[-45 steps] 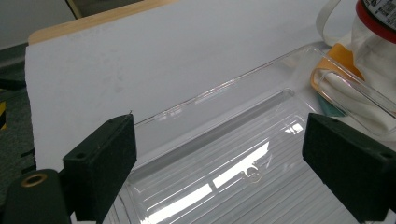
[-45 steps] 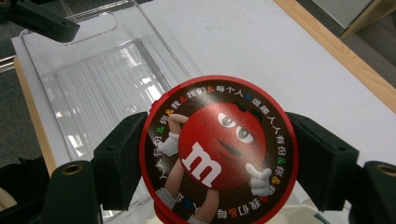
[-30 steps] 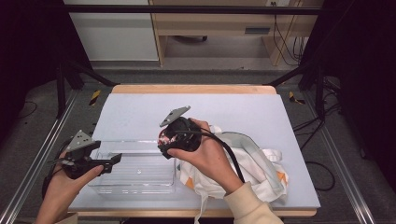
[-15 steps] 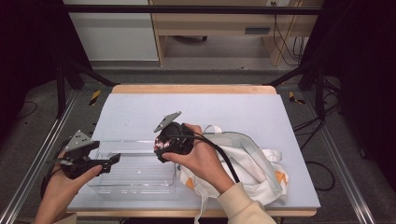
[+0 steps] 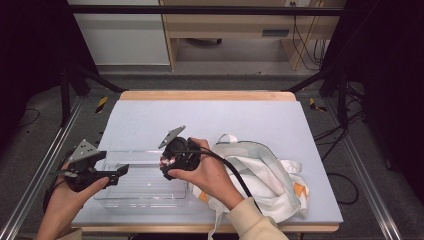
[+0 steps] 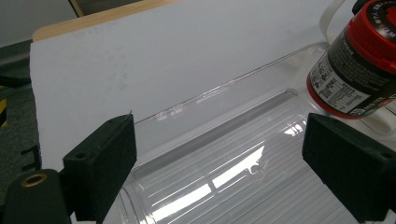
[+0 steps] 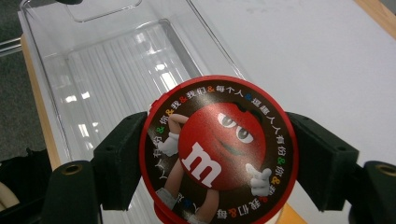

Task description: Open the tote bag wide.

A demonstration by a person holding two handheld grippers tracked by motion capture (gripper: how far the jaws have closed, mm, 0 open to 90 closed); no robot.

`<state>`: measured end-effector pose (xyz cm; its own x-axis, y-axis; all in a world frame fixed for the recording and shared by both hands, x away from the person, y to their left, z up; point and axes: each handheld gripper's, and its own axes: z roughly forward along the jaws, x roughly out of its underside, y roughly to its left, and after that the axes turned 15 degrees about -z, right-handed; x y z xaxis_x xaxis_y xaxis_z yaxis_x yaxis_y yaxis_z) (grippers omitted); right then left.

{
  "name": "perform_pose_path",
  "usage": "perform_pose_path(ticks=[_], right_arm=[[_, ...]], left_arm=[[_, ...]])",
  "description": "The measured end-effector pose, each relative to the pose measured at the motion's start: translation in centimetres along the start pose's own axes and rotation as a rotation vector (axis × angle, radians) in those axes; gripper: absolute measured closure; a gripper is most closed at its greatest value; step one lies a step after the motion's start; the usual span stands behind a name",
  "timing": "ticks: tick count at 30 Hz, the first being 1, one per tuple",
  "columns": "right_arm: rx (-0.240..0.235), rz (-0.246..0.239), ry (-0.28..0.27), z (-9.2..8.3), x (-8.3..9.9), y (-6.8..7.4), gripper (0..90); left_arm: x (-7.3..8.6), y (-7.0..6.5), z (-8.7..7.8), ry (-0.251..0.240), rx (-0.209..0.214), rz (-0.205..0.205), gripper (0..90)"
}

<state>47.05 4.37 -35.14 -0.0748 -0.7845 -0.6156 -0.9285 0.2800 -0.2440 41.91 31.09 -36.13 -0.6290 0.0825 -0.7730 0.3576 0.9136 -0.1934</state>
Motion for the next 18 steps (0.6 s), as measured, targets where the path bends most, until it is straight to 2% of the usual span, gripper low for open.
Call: perform_pose_path(ticks=[18], right_arm=[[-0.020,-0.009,0.027,0.96,0.74,0.23,25.7]], left_arm=[[0.01,-0.04,-0.01,-0.002,0.001,0.002,9.9]])
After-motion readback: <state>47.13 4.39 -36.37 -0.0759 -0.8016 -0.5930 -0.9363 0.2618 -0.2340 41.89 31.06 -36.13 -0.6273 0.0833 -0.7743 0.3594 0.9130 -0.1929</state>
